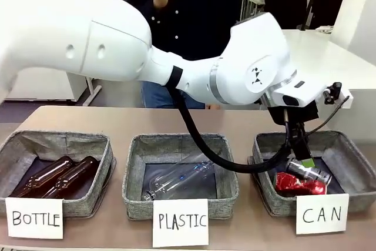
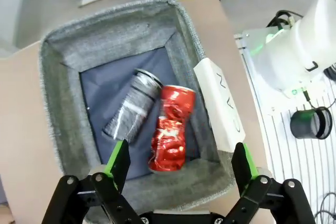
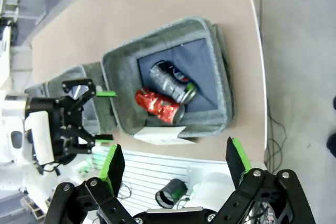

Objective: Sort the can waste into the basket.
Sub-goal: Pick up the can waste from the table and place it in the right Fabric basket.

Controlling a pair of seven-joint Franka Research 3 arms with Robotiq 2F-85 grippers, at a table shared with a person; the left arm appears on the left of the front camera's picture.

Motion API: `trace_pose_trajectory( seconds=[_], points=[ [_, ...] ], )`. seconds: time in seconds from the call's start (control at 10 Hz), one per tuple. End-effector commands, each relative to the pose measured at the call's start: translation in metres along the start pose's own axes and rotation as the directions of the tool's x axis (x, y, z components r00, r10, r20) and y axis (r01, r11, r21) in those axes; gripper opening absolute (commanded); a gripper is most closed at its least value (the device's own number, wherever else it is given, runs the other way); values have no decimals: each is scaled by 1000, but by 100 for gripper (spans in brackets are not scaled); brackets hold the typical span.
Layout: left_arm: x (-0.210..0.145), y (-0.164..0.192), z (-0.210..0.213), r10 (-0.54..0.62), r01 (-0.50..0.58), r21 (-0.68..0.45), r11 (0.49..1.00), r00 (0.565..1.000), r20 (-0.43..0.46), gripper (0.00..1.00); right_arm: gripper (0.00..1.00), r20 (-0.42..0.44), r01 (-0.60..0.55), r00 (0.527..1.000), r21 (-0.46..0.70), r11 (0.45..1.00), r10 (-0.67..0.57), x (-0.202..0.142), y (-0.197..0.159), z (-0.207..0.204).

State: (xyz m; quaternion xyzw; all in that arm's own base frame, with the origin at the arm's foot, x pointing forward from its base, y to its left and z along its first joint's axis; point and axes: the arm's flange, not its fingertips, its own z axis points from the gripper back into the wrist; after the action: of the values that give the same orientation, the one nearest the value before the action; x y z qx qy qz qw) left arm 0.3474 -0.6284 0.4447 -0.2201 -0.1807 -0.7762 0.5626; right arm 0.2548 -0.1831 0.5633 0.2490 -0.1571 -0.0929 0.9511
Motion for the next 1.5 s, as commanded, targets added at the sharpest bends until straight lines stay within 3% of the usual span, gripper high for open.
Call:
trace_pose_trajectory(
  seconds=[0.0,0.1,0.3,0.5,0.6,0.8,0.9,1.0,1.1,1.2,1.3,1.4],
  points=[
    [-16,-17,22,30,-30,47,998,1000,-1,100,100,4,21,1000,1,1000,-21,4,0,1],
    [-22,-15,36,61,-61,39,997,998,-5,100,100,4,21,1000,1,1000,-21,4,0,1],
    [-46,-22,84,182,-184,-109,977,983,-29,100,100,0,0,1000,0,1000,0,0,0,0],
    [-101,-61,150,296,-294,-246,924,955,-30,100,100,-25,-9,1000,-26,1000,8,11,37,-19],
    [-136,-79,186,421,-416,-126,900,907,11,100,100,-35,-37,999,1,999,37,17,64,-36],
    [-212,-110,249,537,-520,-141,843,830,150,100,100,-85,-100,991,62,993,105,21,124,-82],
    [-245,-121,271,583,-543,-212,812,775,246,100,100,-102,-139,983,131,982,153,18,152,-105],
    [-281,-132,286,661,-603,-273,750,658,362,100,100,-163,-117,970,330,937,179,14,177,-127],
    [-318,-142,300,734,-638,-378,671,497,463,100,100,-239,-44,955,475,879,177,11,196,-144],
    [-359,-156,314,774,-625,-495,604,313,551,100,100,-313,65,936,597,800,158,14,210,-149],
    [-392,-166,324,793,-564,-603,565,171,584,100,100,-419,255,904,677,690,78,22,213,-144],
    [-420,-175,331,783,-494,-648,579,115,612,100,100,-486,389,874,730,562,27,28,208,-136]
  ],
)
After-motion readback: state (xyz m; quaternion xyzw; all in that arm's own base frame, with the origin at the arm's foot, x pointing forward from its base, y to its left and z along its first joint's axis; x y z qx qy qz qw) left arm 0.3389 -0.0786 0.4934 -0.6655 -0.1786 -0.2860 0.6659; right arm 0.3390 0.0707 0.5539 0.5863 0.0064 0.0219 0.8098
